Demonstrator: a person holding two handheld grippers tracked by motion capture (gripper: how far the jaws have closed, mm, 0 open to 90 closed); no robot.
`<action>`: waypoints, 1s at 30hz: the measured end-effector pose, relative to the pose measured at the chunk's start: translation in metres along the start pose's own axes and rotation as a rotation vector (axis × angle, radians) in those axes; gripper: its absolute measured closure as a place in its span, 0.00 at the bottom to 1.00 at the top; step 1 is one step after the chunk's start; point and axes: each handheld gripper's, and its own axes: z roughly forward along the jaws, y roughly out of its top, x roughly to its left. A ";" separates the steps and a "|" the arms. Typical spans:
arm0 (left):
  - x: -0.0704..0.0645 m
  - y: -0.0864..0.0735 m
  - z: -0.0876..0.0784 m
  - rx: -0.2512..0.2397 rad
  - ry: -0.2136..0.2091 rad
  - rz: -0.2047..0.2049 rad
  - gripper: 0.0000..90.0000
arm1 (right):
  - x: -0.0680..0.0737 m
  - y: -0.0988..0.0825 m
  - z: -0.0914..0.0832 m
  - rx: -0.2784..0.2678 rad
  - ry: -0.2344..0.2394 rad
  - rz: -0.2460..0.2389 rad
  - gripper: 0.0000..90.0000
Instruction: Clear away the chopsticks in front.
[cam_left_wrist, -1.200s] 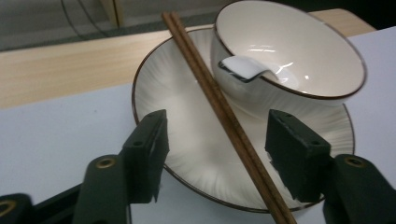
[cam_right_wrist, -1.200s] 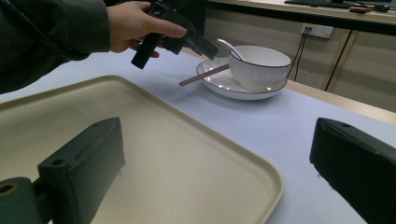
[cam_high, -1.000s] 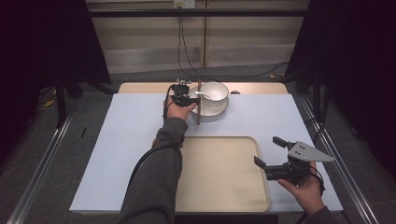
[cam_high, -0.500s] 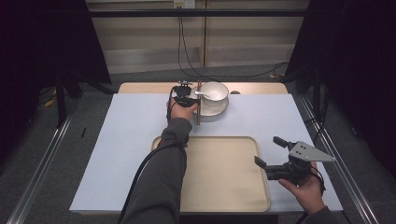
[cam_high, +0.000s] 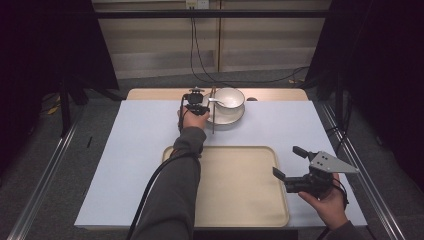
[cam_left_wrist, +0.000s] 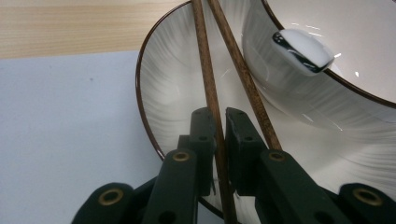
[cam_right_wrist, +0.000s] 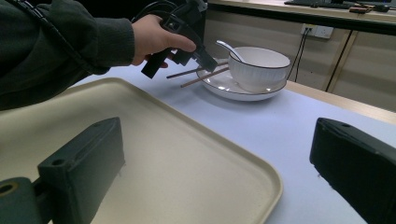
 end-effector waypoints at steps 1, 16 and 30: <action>0.000 0.000 0.000 0.000 0.000 0.000 0.92 | 0.000 0.000 0.000 0.001 0.000 0.001 0.03; 0.010 -0.003 -0.041 -0.073 0.036 -0.043 0.95 | 0.000 0.000 0.000 0.001 0.000 0.001 0.03; 0.023 -0.034 -0.100 -0.138 0.032 -0.087 0.95 | 0.000 0.000 0.000 0.001 0.006 -0.009 0.03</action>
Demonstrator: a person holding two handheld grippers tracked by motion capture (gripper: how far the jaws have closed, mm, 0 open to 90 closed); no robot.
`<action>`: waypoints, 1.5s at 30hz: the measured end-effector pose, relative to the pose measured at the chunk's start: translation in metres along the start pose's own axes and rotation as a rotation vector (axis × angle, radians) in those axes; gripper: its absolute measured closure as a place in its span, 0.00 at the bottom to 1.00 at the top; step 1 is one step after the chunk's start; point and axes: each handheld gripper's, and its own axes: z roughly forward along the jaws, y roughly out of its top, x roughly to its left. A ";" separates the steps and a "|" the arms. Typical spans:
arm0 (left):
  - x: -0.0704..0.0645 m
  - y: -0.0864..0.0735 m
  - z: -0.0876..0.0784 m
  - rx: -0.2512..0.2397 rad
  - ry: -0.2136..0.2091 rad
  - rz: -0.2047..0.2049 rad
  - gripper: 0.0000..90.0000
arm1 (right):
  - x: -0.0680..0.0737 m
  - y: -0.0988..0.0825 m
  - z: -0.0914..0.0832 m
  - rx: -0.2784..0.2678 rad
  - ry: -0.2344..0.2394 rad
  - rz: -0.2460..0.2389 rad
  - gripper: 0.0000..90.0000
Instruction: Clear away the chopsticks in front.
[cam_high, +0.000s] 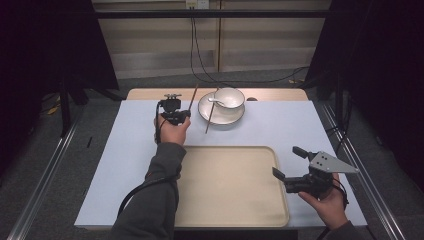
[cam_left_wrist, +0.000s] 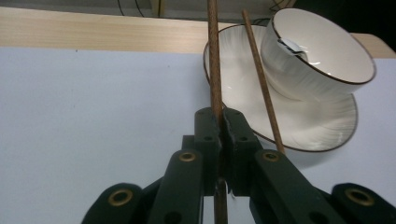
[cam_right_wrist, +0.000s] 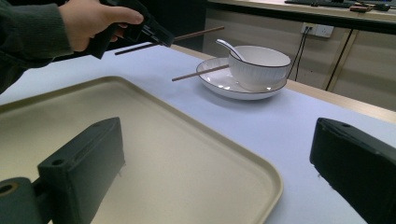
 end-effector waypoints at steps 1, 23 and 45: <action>0.000 0.000 0.000 0.000 0.000 0.000 0.95 | 0.000 0.000 0.000 0.000 0.000 0.000 0.03; 0.001 -0.042 -0.083 -0.059 0.039 -0.064 0.95 | 0.002 0.000 0.001 0.003 -0.004 0.001 0.03; 0.000 -0.097 -0.135 -0.110 0.077 -0.130 0.95 | 0.003 0.000 0.001 -0.003 -0.001 -0.003 0.03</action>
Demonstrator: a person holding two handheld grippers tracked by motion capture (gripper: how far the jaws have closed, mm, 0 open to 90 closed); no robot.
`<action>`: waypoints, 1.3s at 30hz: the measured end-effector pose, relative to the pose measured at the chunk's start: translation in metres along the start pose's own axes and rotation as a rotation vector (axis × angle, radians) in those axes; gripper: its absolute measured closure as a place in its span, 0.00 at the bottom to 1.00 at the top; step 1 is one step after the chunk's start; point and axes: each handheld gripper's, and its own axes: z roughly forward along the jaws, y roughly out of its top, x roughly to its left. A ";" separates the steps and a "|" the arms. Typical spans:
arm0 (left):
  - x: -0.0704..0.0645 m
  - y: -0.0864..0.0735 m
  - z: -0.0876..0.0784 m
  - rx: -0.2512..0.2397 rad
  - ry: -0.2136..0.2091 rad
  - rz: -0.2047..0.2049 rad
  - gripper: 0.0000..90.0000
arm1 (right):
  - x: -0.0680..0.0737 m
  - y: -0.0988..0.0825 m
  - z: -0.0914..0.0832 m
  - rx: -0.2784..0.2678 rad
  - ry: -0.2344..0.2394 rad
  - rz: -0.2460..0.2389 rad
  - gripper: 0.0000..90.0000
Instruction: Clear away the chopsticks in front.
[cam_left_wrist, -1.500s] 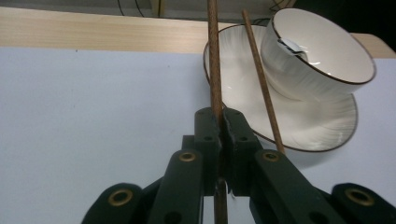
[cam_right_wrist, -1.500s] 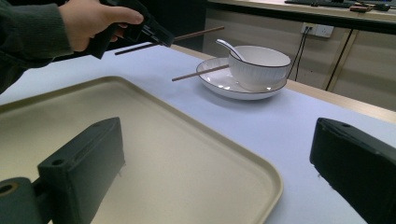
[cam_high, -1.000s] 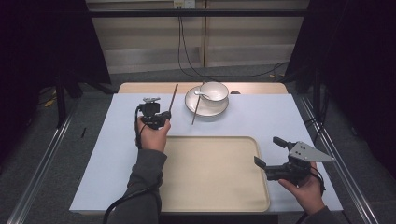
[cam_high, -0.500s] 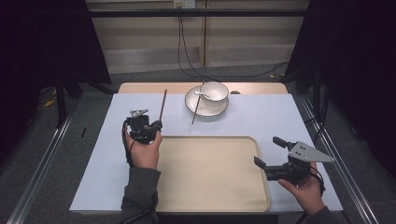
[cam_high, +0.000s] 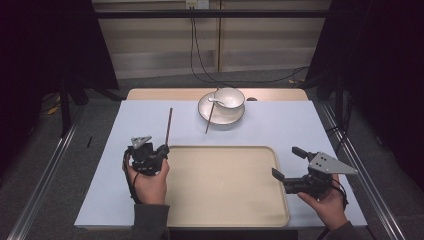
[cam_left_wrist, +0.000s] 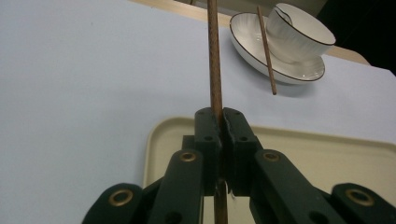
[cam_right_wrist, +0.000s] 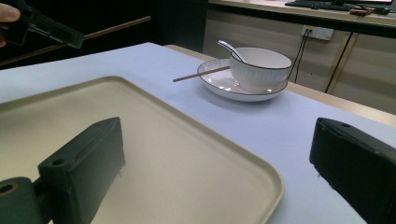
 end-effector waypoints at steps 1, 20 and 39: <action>0.000 -0.002 -0.003 0.002 -0.003 -0.002 0.95 | 0.000 0.000 0.000 0.000 0.000 0.000 0.03; -0.008 -0.052 -0.021 0.056 -0.025 0.037 0.95 | 0.001 0.000 0.000 0.007 -0.004 -0.007 0.03; -0.009 -0.072 -0.021 0.136 0.015 -0.001 0.95 | 0.001 0.000 0.001 0.003 0.007 -0.016 0.04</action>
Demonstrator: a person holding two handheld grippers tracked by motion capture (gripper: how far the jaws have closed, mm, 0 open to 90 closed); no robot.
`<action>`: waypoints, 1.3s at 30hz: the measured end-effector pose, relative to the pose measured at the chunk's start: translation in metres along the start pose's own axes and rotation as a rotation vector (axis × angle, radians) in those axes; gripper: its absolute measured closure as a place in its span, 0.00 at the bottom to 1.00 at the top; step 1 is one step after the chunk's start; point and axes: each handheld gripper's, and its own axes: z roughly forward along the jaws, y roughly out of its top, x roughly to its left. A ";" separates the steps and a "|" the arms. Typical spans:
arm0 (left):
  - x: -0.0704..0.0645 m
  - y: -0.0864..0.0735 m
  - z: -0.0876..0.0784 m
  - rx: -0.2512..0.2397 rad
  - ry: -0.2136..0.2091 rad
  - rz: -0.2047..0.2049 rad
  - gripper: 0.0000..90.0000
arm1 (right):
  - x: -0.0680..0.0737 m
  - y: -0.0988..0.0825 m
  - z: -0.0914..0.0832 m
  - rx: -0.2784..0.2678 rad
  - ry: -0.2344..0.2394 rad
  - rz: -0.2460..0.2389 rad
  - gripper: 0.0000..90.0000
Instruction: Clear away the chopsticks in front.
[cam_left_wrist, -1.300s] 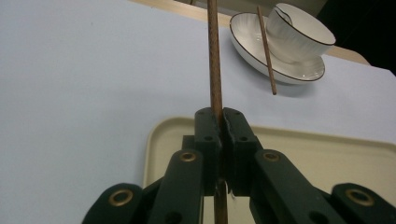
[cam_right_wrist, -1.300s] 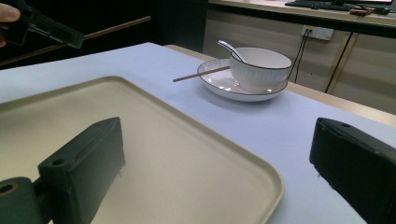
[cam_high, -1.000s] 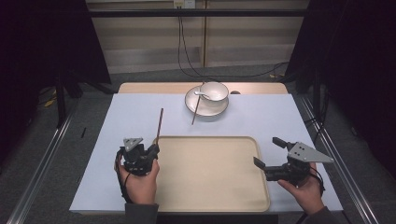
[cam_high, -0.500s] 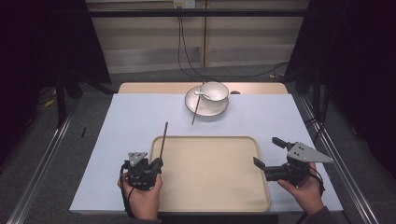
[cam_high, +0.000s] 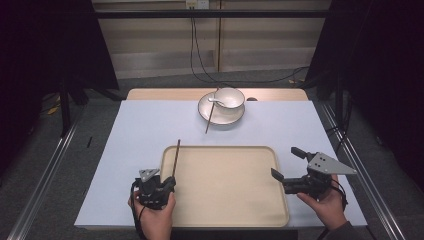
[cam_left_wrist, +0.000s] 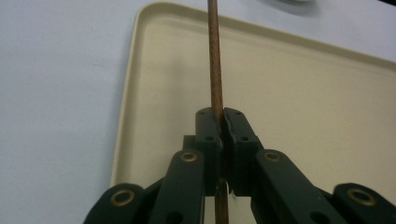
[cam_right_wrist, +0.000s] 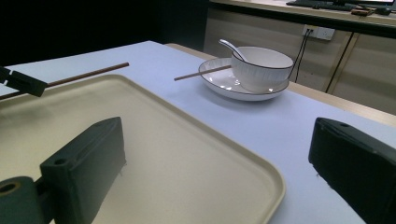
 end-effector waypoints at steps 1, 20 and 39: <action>0.000 0.000 0.001 0.001 -0.006 0.000 0.95 | 0.000 0.000 0.000 0.003 -0.004 0.001 0.04; -0.002 -0.011 0.002 0.062 -0.024 0.009 0.95 | 0.001 0.000 0.000 0.007 -0.006 0.001 0.04; -0.003 -0.009 0.015 0.073 -0.019 0.007 0.89 | 0.000 0.000 -0.001 0.009 -0.004 0.000 0.04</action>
